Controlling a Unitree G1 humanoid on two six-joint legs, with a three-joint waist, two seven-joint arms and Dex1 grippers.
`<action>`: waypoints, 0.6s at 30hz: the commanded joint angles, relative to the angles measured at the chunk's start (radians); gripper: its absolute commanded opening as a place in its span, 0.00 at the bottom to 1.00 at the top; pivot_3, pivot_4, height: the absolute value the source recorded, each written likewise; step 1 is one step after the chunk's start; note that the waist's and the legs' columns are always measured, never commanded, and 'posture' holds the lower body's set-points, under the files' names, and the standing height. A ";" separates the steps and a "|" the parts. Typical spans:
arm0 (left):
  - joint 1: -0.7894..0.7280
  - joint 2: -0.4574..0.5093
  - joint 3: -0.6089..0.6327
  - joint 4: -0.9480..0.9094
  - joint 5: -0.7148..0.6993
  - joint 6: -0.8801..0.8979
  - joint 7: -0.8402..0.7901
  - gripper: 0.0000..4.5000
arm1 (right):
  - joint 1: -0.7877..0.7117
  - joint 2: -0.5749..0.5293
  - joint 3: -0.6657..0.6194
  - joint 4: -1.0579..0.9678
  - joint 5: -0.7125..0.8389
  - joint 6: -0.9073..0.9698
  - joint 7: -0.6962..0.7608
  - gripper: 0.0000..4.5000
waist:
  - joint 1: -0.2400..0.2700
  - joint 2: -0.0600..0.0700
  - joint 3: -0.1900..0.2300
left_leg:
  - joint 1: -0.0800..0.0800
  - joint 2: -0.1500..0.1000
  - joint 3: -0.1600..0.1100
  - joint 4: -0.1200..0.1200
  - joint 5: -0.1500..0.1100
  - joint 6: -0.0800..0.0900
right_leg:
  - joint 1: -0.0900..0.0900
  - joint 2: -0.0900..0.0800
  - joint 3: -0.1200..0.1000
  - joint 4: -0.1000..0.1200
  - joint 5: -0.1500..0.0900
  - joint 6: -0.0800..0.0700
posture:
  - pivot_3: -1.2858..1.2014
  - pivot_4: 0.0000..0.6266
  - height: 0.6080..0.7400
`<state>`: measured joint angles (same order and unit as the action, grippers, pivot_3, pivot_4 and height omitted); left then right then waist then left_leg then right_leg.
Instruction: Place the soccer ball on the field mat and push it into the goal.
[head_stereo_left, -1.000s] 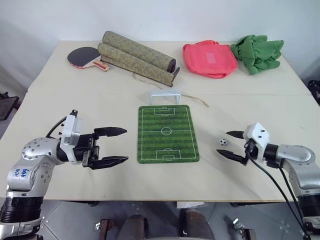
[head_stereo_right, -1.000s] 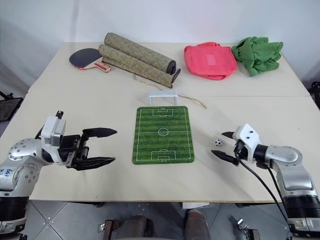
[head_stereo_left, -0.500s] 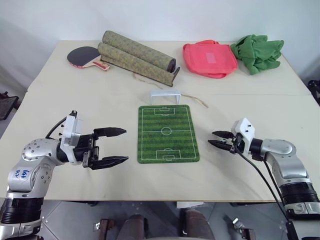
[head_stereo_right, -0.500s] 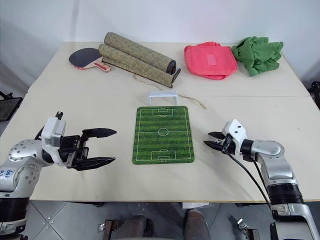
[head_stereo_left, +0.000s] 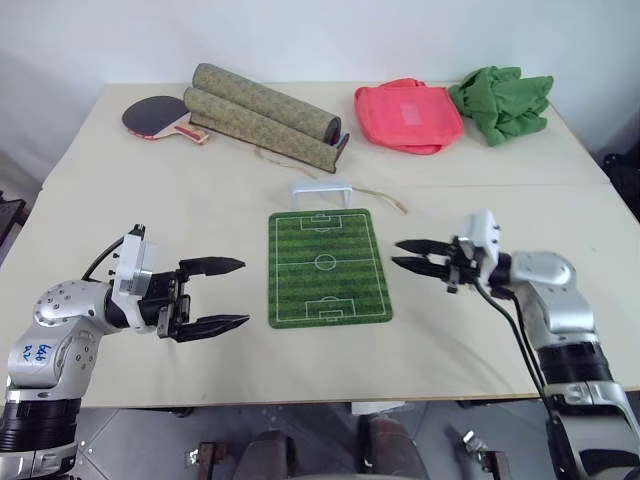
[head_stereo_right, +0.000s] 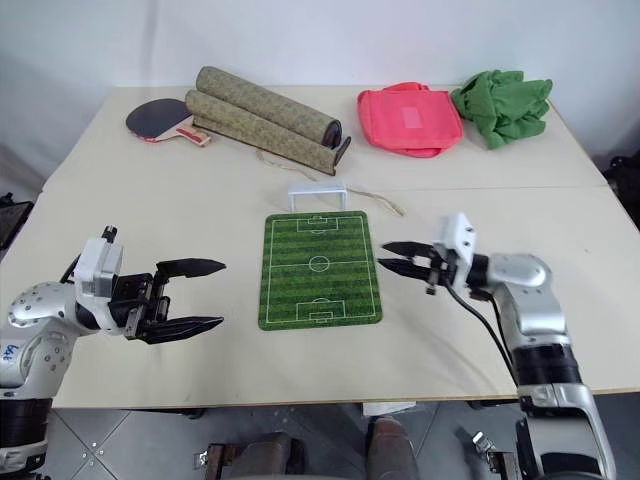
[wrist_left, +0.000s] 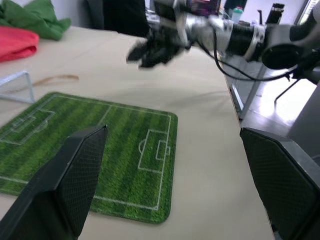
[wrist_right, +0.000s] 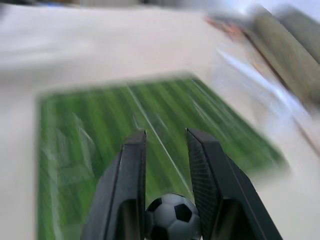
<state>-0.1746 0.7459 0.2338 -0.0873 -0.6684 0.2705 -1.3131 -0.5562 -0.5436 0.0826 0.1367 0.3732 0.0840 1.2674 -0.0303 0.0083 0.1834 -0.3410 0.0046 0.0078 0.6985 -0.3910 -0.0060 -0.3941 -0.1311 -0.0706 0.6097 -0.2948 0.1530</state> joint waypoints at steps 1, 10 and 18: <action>0.025 0.002 0.009 0.012 0.021 -0.049 -0.023 1.00 | 0.001 0.054 0.137 -0.105 -0.061 0.068 -0.026 0.19 | 0.001 0.000 0.000 | 0.000 0.000 0.000 0.000 0.000 0.000 | 0.000 0.000 0.000 0.000 0.000 0.000 | 0.52 0.24 1.00; 0.093 -0.004 -0.003 -0.001 0.040 -0.087 -0.029 1.00 | 0.036 0.140 0.292 -0.109 -0.178 0.100 -0.101 0.19 | 0.003 0.000 0.000 | -0.010 -0.003 -0.005 0.004 0.000 0.000 | -0.005 -0.003 -0.006 0.000 0.000 0.000 | 0.52 0.24 1.00; 0.091 -0.010 -0.016 -0.024 0.035 -0.076 -0.008 1.00 | -0.006 0.170 0.293 0.017 -0.206 0.033 -0.096 0.19 | 0.000 0.000 0.000 | -0.010 -0.003 -0.004 0.004 0.000 0.000 | -0.006 -0.003 -0.006 0.001 0.000 0.000 | 0.52 0.24 1.00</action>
<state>-0.0824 0.7386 0.2153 -0.0744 -0.6259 0.1965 -1.3246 -0.5459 -0.3799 0.3871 0.1380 0.1750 0.1516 1.1680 -0.0308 0.0084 0.1835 -0.3514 0.0018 0.0037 0.7022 -0.3909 -0.0059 -0.3999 -0.1337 -0.0764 0.6102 -0.2945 0.1530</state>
